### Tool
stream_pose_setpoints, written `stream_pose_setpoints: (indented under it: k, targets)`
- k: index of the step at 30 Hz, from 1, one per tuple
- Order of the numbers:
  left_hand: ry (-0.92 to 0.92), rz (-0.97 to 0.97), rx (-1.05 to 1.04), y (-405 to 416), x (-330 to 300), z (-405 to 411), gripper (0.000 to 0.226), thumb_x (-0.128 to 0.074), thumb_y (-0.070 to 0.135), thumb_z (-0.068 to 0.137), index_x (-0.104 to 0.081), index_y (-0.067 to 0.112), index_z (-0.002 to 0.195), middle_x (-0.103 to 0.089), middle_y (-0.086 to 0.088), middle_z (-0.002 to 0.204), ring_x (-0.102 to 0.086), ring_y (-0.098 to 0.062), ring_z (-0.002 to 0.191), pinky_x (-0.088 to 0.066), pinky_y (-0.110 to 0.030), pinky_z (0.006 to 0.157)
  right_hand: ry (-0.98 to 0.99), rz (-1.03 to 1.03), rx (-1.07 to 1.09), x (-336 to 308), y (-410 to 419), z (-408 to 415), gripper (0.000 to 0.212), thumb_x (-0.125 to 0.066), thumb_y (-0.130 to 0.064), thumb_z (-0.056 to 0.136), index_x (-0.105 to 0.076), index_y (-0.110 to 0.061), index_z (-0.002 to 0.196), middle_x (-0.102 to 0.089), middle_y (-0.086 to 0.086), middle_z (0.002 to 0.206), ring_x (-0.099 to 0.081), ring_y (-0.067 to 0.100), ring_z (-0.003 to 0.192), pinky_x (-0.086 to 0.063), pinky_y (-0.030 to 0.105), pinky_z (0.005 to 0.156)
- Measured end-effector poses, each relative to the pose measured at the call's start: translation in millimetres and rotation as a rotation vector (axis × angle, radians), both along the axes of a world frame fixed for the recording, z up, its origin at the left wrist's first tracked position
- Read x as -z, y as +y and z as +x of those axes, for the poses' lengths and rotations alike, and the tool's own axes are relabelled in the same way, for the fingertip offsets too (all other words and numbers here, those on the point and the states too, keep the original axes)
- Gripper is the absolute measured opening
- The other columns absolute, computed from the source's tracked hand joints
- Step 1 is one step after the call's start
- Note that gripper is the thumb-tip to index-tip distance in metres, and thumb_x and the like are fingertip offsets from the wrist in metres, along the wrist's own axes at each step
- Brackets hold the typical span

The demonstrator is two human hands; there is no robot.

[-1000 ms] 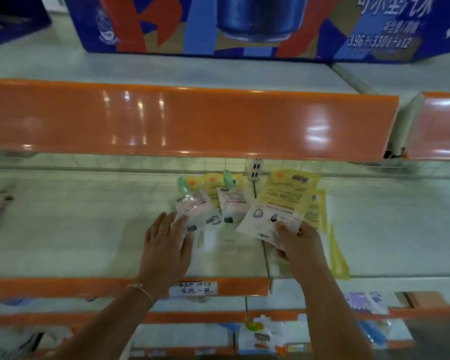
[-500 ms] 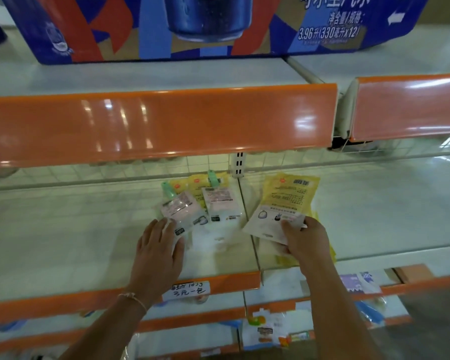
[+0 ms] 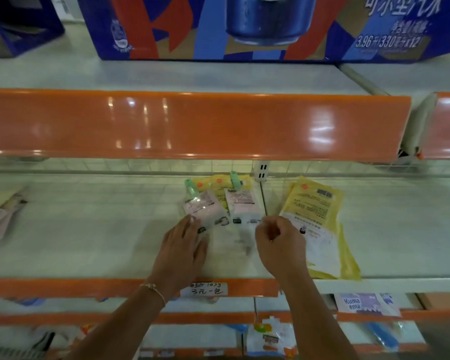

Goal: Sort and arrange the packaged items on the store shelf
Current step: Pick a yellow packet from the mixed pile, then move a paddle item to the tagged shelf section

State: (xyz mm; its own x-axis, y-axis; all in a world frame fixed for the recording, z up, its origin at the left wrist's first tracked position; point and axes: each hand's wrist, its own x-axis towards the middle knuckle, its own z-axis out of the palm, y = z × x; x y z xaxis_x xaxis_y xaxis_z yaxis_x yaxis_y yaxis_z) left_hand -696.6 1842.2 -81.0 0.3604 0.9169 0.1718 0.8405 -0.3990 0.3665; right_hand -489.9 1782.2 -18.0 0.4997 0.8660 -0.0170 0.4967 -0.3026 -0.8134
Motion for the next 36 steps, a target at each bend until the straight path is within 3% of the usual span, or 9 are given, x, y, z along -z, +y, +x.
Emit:
stream_pose_setpoints:
  k: [3,6,9,12,16,21,26,31,36]
  targets:
    - [-0.009,0.001,0.023,1.2,1.2,-3.4,0.06,-0.029,0.053,0.094,-0.044,0.015,0.139,-0.041,-0.009,0.146,-0.042,-0.024,0.132,-0.034,-0.037,0.11,0.128,-0.102,-0.116,7.3,12.8,-21.0,0.019,-0.064,-0.029,0.088,-0.067,-0.026,0.106,-0.066,-0.01,0.071,-0.061,0.004,0.07,-0.05,0.017,0.066]
    - [-0.037,-0.023,0.04,1.4,4.1,-5.9,0.058,-0.031,0.054,0.095,-0.042,0.019,0.14,-0.038,-0.004,0.148,-0.037,-0.022,0.135,-0.032,-0.037,0.112,0.186,-0.153,-0.165,16.6,26.2,-34.4,0.006,-0.065,-0.031,0.082,-0.068,-0.032,0.088,-0.072,-0.005,0.07,-0.069,0.013,0.07,-0.06,0.037,0.074]
    - [-0.141,-0.074,0.039,1.7,5.3,-8.1,0.054,-0.042,0.048,0.095,-0.043,0.018,0.14,-0.039,-0.003,0.148,-0.037,-0.019,0.136,-0.034,-0.036,0.112,0.246,-0.138,-0.188,23.5,34.6,-42.0,0.008,-0.068,-0.03,0.08,-0.069,-0.027,0.088,-0.074,-0.005,0.071,-0.071,0.016,0.069,-0.06,0.044,0.072]
    - [-0.387,-0.13,-0.044,3.6,-4.9,-9.6,0.041,-0.055,0.031,0.094,-0.05,0.013,0.13,-0.048,-0.001,0.131,-0.05,-0.011,0.114,-0.046,-0.028,0.094,0.268,-0.171,-0.207,27.4,35.3,-44.0,0.029,-0.066,-0.03,0.084,-0.067,-0.024,0.112,-0.074,-0.004,0.075,-0.07,0.014,0.069,-0.06,0.035,0.069]
    - [-0.532,-0.201,-0.31,17.0,-33.6,-1.7,0.02,-0.057,0.015,0.091,-0.057,0.021,0.11,-0.05,0.007,0.099,-0.056,-0.016,0.089,-0.043,-0.023,0.07,0.319,-0.183,-0.248,15.3,42.9,-43.4,0.046,-0.063,-0.022,0.09,-0.049,-0.022,0.134,-0.073,0.0,0.074,-0.069,0.013,0.061,-0.052,0.02,0.05]
    - [-0.658,-0.578,-0.646,49.2,-42.1,8.7,0.023,-0.054,0.014,0.08,-0.049,0.013,0.057,-0.048,-0.003,0.052,-0.044,-0.022,0.047,-0.032,-0.024,0.047,0.444,-0.224,-0.346,-5.3,62.6,-48.4,0.026,-0.058,-0.011,0.092,-0.047,-0.02,0.114,-0.069,0.012,0.083,-0.058,0.011,0.051,-0.04,0.015,0.039]
    - [-0.738,-0.746,-0.694,61.9,-45.6,12.3,0.015,-0.056,0.01,0.08,-0.056,0.006,0.065,-0.048,-0.01,0.054,-0.041,-0.021,0.041,-0.029,-0.019,0.041,0.567,-0.246,-0.332,0.7,63.5,-53.5,0.014,-0.06,-0.013,0.091,-0.055,-0.023,0.1,-0.068,0.01,0.073,-0.055,0.015,0.047,-0.036,0.022,0.042]
    - [-0.859,-0.873,-0.733,60.7,-53.6,8.5,0.02,-0.056,0.007,0.083,-0.047,0.009,0.065,-0.034,-0.006,0.054,-0.027,-0.016,0.041,-0.021,-0.013,0.037,0.682,-0.251,-0.249,13.0,59.6,-51.8,0.049,-0.06,-0.015,0.093,-0.044,-0.019,0.139,-0.069,0.009,0.071,-0.054,0.016,0.05,-0.034,0.026,0.046]
    - [-0.932,-0.82,-0.629,56.0,-44.6,0.8,0.018,-0.061,0.015,0.087,-0.048,0.009,0.077,-0.036,-0.005,0.057,-0.029,-0.016,0.04,-0.023,-0.021,0.04,0.735,-0.264,-0.22,13.7,58.0,-50.6,0.044,-0.06,-0.013,0.093,-0.047,-0.016,0.135,-0.067,0.01,0.069,-0.05,0.016,0.048,-0.03,0.027,0.045]
